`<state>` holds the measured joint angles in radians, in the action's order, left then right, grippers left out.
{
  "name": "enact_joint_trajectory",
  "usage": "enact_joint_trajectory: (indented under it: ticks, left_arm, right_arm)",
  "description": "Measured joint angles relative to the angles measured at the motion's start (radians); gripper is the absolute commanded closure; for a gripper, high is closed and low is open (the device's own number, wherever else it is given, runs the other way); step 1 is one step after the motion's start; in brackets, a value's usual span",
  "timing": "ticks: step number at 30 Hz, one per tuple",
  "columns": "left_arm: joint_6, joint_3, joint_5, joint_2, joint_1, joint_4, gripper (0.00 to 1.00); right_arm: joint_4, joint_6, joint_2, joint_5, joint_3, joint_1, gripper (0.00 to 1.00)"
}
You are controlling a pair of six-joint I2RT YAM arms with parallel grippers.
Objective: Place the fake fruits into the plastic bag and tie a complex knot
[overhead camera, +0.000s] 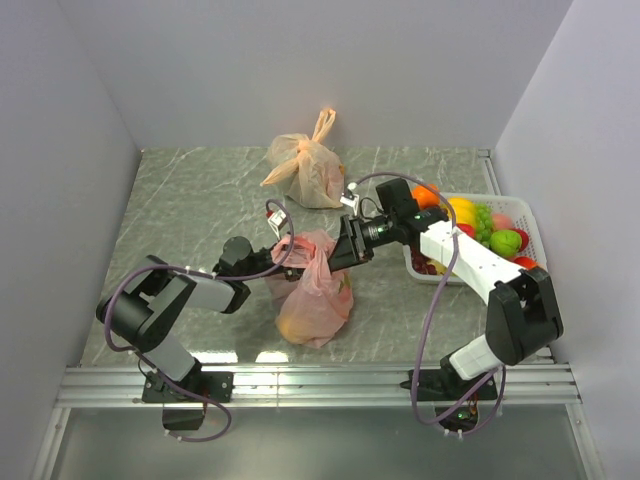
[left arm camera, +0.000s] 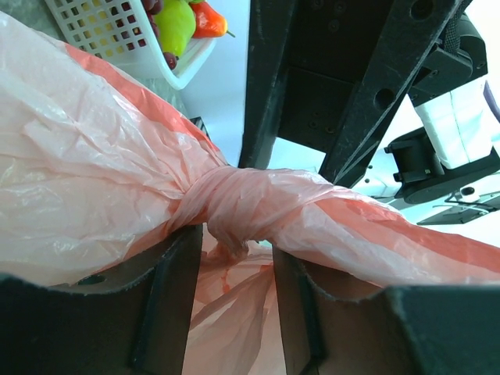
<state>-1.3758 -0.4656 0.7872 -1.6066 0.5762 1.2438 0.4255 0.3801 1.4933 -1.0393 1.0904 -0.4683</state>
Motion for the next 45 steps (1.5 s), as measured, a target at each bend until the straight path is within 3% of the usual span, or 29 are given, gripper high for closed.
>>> enact_joint_trajectory:
  ticks: [3, 5, 8, 12, 15, 21, 26, 31, 38, 40, 43, 45]
  left_arm:
    - [0.000, 0.002, 0.000, 0.000, 0.003, 0.000, 0.54]
    - [0.000, 0.004, 0.000, 0.000, 0.006, 0.000, 0.55]
    - [-0.001, 0.004, -0.001, 0.000, 0.013, 0.005, 0.57]
    - [-0.002, 0.004, 0.002, 0.000, 0.024, 0.019, 0.59]
    - [-0.007, 0.004, 0.002, 0.000, 0.027, 0.029, 0.68]
    - [-0.009, 0.003, 0.003, 0.000, 0.027, 0.033, 0.78]
    - [-0.010, 0.003, 0.003, 0.000, 0.027, 0.034, 0.80]
    - [-0.010, 0.003, 0.004, 0.000, 0.028, 0.034, 0.86]
    - [-0.009, 0.003, 0.010, 0.000, 0.029, 0.034, 0.92]
    - [-0.009, 0.003, 0.016, 0.000, 0.031, 0.031, 0.96]
    - [-0.002, -0.002, 0.032, 0.000, 0.037, 0.033, 1.00]
    - [0.006, -0.014, 0.048, 0.000, 0.043, 0.036, 1.00]
  right_arm:
    - [0.008, -0.014, 0.001, 0.006, -0.005, 0.002, 0.54]
    - [0.019, -0.031, -0.004, 0.012, -0.007, 0.008, 0.44]
    - [0.042, -0.060, -0.034, 0.046, -0.021, 0.018, 0.40]
    - [0.070, -0.083, -0.098, 0.092, -0.041, 0.054, 0.46]
    - [0.067, -0.081, -0.137, 0.117, -0.064, 0.087, 0.52]
    - [0.056, -0.055, -0.095, 0.111, -0.093, 0.098, 0.52]
    - [0.015, -0.017, -0.062, 0.079, -0.094, 0.086, 0.48]
    - [-0.045, 0.028, -0.053, 0.042, -0.097, 0.065, 0.63]
    - [-0.075, 0.047, -0.054, 0.016, -0.112, 0.060, 0.66]
    - [-0.076, 0.051, -0.065, 0.008, -0.125, 0.060, 0.63]
    - [-0.081, 0.057, -0.084, 0.006, -0.140, 0.060, 0.52]
    - [-0.083, 0.061, -0.087, 0.009, -0.141, 0.061, 0.51]
